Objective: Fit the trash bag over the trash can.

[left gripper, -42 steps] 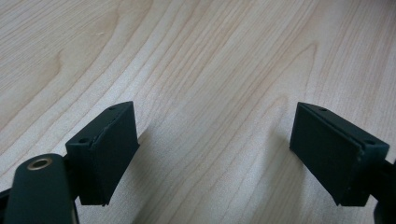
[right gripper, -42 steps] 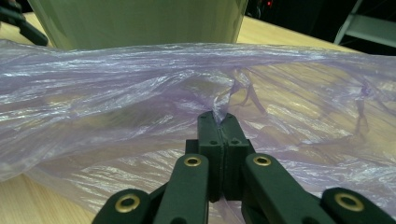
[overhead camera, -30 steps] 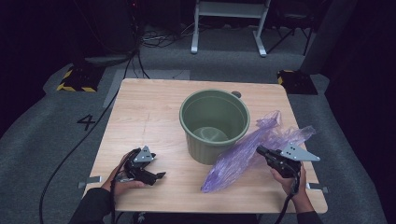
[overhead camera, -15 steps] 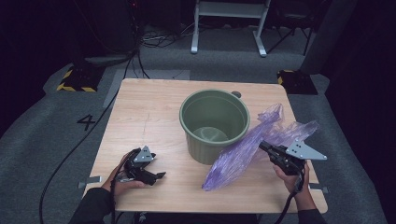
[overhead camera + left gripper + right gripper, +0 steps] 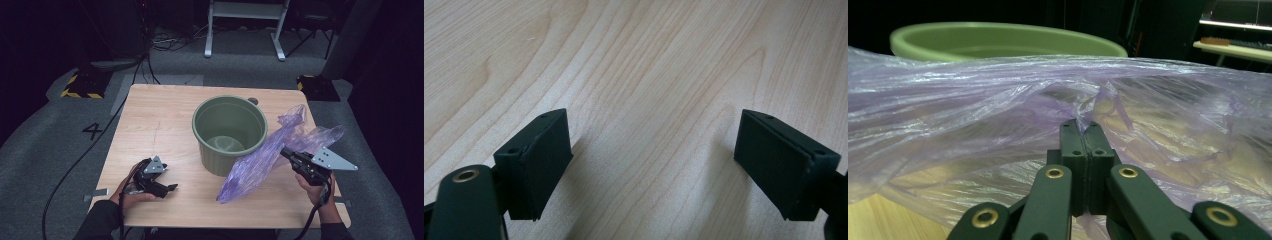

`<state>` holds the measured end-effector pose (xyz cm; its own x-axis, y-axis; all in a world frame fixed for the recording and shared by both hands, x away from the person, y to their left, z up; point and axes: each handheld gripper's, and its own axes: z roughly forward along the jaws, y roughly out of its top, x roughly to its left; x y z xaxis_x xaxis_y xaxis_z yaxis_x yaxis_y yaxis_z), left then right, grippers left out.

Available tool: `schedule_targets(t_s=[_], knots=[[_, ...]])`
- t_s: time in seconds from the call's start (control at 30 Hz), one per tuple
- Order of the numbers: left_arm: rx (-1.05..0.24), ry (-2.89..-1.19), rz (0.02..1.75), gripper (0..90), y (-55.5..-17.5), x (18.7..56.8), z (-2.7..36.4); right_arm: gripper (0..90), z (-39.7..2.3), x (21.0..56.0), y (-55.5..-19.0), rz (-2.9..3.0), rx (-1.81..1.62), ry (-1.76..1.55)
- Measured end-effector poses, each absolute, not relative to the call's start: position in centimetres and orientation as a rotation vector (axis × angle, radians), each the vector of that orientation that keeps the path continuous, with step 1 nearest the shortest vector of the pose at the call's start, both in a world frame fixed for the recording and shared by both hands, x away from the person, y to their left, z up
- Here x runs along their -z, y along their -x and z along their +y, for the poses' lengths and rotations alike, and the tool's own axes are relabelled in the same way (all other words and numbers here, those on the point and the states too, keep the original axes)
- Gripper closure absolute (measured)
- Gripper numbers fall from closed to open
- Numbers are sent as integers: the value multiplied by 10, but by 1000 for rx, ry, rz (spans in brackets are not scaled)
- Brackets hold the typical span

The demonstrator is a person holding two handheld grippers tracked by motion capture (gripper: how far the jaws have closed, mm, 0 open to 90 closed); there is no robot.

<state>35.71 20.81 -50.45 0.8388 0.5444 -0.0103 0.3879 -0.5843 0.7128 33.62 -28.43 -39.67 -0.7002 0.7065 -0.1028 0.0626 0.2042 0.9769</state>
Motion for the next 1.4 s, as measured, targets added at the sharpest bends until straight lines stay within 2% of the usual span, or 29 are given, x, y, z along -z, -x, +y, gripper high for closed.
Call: schedule_targets(t_s=[0.4,0.73,1.4], knots=[[-267,-2267,672,147,-359,504,207,898,-281,366,-330,1891,-1589,-639],[-269,-2266,671,147,-359,504,207,898,-296,359,-319,1836,-1649,-643],[-271,-2280,662,159,-358,503,206,898,-286,322,-347,1735,-1623,-668]])
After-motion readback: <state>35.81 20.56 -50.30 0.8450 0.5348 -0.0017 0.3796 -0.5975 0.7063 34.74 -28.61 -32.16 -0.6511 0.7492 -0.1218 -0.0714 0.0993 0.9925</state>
